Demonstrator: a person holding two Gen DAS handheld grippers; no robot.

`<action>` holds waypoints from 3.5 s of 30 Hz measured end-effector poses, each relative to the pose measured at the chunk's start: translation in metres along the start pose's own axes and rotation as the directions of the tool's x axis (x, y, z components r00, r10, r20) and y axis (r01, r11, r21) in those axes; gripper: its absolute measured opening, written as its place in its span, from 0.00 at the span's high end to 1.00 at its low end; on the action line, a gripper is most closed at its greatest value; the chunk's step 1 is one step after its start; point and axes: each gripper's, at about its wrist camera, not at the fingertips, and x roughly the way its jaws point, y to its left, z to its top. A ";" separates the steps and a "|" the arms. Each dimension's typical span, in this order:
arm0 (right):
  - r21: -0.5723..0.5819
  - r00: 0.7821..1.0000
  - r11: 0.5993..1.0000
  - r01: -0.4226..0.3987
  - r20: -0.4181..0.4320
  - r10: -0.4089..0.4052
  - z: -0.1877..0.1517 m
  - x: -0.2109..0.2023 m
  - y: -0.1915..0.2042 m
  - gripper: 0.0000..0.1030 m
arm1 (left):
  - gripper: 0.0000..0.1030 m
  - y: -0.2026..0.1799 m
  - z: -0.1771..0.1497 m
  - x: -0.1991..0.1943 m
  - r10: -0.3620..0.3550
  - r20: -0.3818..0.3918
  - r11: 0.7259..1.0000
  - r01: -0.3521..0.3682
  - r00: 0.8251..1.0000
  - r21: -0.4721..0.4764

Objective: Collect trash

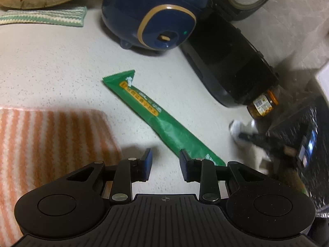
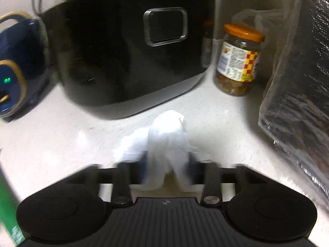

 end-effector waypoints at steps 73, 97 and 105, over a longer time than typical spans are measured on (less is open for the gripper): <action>0.059 0.986 0.985 -0.163 0.038 0.161 -0.138 -0.129 0.055 0.86 | 0.66 -0.099 -0.034 0.056 0.060 -0.065 0.737 -0.001 0.996 0.675; 0.001 0.986 0.987 -0.163 0.031 0.163 -0.139 -0.130 0.065 0.86 | 0.54 -0.112 -0.032 0.081 0.041 -0.102 0.729 0.040 0.994 0.684; 0.020 0.980 0.989 -0.149 0.140 0.145 -0.129 -0.146 0.053 0.86 | 0.63 -0.097 -0.023 0.073 0.009 -0.119 0.817 0.061 0.993 0.573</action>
